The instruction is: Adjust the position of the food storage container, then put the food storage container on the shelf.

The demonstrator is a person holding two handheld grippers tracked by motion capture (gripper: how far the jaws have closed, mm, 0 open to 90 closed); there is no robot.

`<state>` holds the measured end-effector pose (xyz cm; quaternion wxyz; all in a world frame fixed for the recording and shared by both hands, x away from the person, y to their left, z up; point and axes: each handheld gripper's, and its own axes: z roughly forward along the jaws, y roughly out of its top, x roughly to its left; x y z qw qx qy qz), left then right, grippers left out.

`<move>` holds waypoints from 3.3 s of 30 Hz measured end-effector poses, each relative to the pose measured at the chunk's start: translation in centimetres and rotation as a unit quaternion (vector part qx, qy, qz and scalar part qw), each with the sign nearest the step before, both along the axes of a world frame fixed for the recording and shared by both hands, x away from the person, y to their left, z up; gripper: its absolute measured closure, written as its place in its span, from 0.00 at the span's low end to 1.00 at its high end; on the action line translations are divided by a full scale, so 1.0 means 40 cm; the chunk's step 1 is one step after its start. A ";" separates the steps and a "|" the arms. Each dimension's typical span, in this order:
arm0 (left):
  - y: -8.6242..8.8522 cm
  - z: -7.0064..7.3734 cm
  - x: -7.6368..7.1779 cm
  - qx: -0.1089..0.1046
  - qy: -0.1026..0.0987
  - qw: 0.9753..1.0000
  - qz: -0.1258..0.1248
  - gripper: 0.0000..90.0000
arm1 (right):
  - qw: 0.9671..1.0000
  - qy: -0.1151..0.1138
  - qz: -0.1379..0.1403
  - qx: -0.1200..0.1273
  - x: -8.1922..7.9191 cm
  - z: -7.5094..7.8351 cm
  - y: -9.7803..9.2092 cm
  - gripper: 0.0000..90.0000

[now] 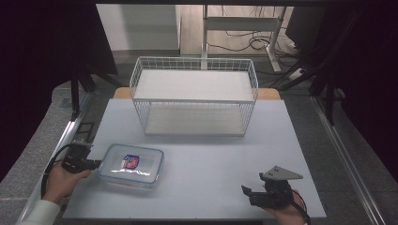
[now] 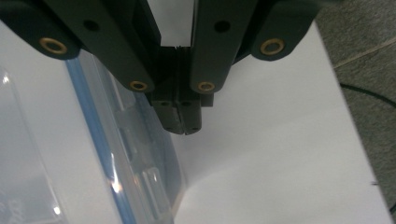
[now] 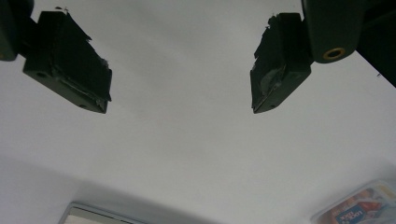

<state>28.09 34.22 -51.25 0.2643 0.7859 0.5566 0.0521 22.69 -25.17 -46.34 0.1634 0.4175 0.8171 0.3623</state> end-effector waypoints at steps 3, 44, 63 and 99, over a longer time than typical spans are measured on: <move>-0.011 0.000 -0.005 -0.001 0.001 1.000 -0.007 1.00 | 1.000 0.000 0.000 0.000 0.000 0.000 0.000 0.23; -0.434 -0.001 0.033 -0.062 0.024 0.984 -0.165 1.00 | 1.000 -0.001 -0.002 0.000 0.003 -0.001 -0.006 0.23; -0.375 0.085 -0.034 -0.087 -0.053 0.985 -0.142 0.99 | 1.000 -0.003 0.015 0.019 0.003 -0.007 0.002 0.23; -0.360 0.108 -0.079 -0.179 -0.096 0.976 -0.076 0.33 | 0.993 0.053 0.064 0.081 0.044 -0.013 0.051 0.22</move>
